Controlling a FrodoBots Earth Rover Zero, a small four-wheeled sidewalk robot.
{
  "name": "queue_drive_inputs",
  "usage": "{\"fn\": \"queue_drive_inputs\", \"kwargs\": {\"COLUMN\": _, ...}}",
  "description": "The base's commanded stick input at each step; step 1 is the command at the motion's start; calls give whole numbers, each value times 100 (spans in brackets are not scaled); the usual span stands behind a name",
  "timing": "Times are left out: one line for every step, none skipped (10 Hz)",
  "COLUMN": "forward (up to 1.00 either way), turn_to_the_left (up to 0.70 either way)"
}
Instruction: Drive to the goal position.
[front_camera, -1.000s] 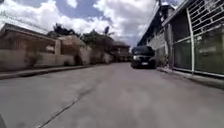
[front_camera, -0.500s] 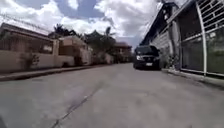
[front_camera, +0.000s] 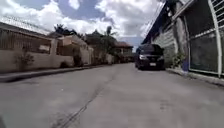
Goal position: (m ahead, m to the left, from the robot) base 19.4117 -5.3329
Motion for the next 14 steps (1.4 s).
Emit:
{"fn": "queue_drive_inputs", "kwargs": {"forward": 100, "turn_to_the_left": -27}}
{"fn": "queue_drive_inputs", "kwargs": {"forward": 100, "turn_to_the_left": -7}}
{"fn": "queue_drive_inputs", "kwargs": {"forward": 100, "turn_to_the_left": 0}}
{"fn": "queue_drive_inputs", "kwargs": {"forward": 100, "turn_to_the_left": 0}}
{"fn": "queue_drive_inputs", "kwargs": {"forward": 100, "turn_to_the_left": 0}}
{"fn": "queue_drive_inputs", "kwargs": {"forward": 100, "turn_to_the_left": 0}}
{"fn": "queue_drive_inputs", "kwargs": {"forward": 100, "turn_to_the_left": 0}}
{"fn": "queue_drive_inputs", "kwargs": {"forward": 100, "turn_to_the_left": 0}}
{"fn": "queue_drive_inputs", "kwargs": {"forward": 100, "turn_to_the_left": -5}}
{"fn": "queue_drive_inputs", "kwargs": {"forward": 100, "turn_to_the_left": -38}}
{"fn": "queue_drive_inputs", "kwargs": {"forward": 100, "turn_to_the_left": -39}}
{"fn": "queue_drive_inputs", "kwargs": {"forward": 100, "turn_to_the_left": -38}}
{"fn": "queue_drive_inputs", "kwargs": {"forward": 100, "turn_to_the_left": -36}}
{"fn": "queue_drive_inputs", "kwargs": {"forward": 100, "turn_to_the_left": -34}}
